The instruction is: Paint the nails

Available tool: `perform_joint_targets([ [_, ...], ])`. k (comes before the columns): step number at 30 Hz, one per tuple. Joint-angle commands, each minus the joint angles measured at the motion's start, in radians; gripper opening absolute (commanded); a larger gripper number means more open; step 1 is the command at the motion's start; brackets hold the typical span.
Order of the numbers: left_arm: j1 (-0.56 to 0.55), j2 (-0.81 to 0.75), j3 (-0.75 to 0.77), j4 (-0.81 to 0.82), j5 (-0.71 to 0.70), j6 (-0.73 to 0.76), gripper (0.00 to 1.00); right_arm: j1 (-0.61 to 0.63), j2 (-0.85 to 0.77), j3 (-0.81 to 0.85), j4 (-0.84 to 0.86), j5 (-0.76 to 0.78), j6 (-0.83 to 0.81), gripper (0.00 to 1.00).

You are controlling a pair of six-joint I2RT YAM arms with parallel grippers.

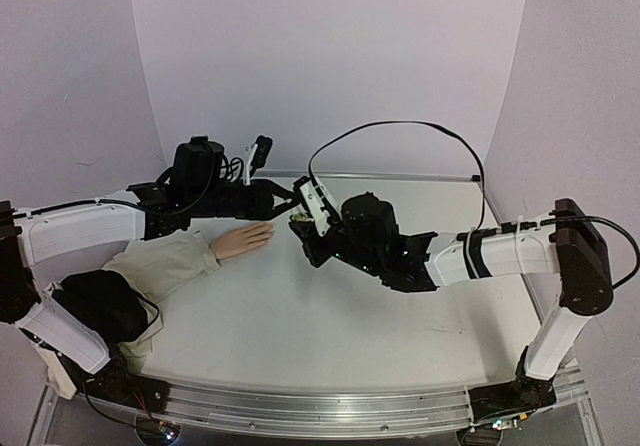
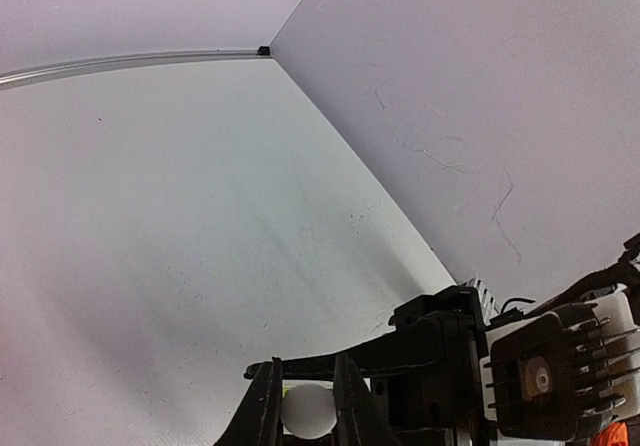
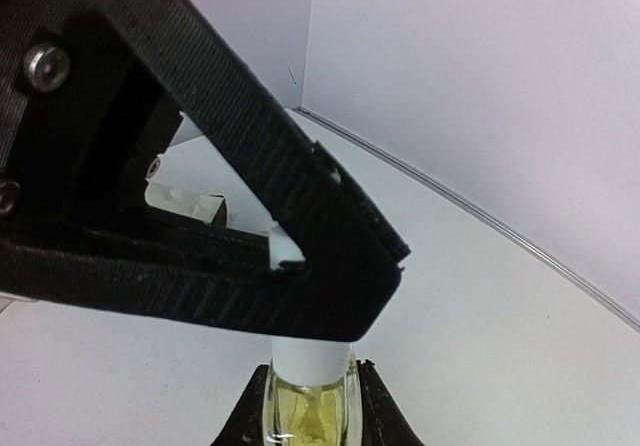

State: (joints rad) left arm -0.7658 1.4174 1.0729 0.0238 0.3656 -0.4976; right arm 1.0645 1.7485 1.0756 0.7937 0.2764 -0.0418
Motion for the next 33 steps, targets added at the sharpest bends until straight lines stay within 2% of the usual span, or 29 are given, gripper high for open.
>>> perform_joint_targets([
  [1,-0.013,-0.015,0.042,0.018,0.094,-0.009,0.25,-0.064,-0.031,0.014,0.051,-0.242,-0.004,0.00],
  [6,-0.001,-0.040,0.039,0.018,0.147,0.004,0.51,-0.139,-0.075,-0.021,0.051,-0.549,0.096,0.00],
  [11,0.011,-0.055,0.034,0.019,0.189,-0.001,0.57,-0.220,-0.107,-0.069,0.129,-0.790,0.215,0.00],
  [13,0.015,-0.050,0.034,0.019,0.214,-0.013,0.57,-0.242,-0.109,-0.082,0.192,-0.874,0.283,0.00],
  [17,0.017,-0.031,0.039,0.035,0.265,-0.033,0.49,-0.249,-0.091,-0.069,0.259,-0.984,0.356,0.00],
  [29,0.017,-0.033,0.057,0.071,0.273,-0.051,0.43,-0.248,-0.060,-0.043,0.294,-1.079,0.406,0.00],
  [33,0.017,-0.025,0.064,0.078,0.276,-0.054,0.35,-0.248,-0.051,-0.038,0.294,-1.090,0.409,0.00],
])
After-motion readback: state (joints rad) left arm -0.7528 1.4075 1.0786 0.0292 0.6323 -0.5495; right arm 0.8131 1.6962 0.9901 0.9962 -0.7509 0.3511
